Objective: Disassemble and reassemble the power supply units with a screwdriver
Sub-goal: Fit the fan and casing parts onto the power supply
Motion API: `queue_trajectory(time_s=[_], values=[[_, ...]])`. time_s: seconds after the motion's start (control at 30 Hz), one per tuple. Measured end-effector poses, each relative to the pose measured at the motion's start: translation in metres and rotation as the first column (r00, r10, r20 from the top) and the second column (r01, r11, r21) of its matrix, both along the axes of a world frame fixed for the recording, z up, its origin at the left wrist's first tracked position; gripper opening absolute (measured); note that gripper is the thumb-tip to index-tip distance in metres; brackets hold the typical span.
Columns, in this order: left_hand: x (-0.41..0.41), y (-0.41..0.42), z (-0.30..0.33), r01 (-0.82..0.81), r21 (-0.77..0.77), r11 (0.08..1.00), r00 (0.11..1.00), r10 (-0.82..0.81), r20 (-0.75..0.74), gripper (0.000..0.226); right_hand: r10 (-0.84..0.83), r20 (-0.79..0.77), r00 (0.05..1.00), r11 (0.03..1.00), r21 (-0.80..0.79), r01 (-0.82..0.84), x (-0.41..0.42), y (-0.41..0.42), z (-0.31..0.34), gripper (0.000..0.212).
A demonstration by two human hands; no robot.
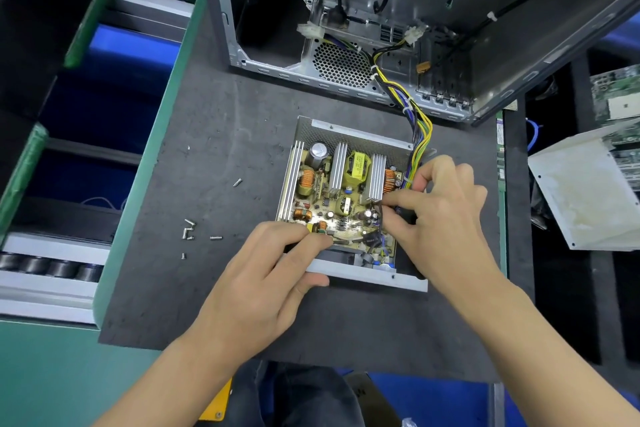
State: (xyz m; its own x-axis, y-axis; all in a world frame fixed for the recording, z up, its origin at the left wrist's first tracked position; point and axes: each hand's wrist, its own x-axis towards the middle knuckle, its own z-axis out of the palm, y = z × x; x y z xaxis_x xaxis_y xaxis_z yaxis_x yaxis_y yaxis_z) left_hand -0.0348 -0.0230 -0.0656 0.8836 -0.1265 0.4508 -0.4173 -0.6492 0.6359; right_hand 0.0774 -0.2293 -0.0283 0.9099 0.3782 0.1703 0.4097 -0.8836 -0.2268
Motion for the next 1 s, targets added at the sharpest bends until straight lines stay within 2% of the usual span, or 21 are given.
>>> queue_trajectory(time_s=[0.23, 0.5, 1.0], values=[[0.0, 0.001, 0.001, 0.005, 0.019, 1.0, 1.0, -0.005, 0.002, 0.028, 0.021, -0.044, 0.999, 0.997, -0.071, -0.024, 0.005, 0.005, 0.008, 0.009], [0.001, 0.0, 0.001, -0.02, 0.043, 0.999, 1.0, 0.021, -0.01, 0.035, 0.013, -0.009, 1.0, 0.992, -0.125, -0.014, -0.001, 0.009, 0.015, 0.01], [-0.001, 0.005, 0.001, 0.025, 0.026, 0.999, 0.999, -0.024, -0.037, 0.029, 0.068, -0.027, 0.997, 0.959, -0.275, -0.073, 0.003, 0.016, 0.026, 0.02]])
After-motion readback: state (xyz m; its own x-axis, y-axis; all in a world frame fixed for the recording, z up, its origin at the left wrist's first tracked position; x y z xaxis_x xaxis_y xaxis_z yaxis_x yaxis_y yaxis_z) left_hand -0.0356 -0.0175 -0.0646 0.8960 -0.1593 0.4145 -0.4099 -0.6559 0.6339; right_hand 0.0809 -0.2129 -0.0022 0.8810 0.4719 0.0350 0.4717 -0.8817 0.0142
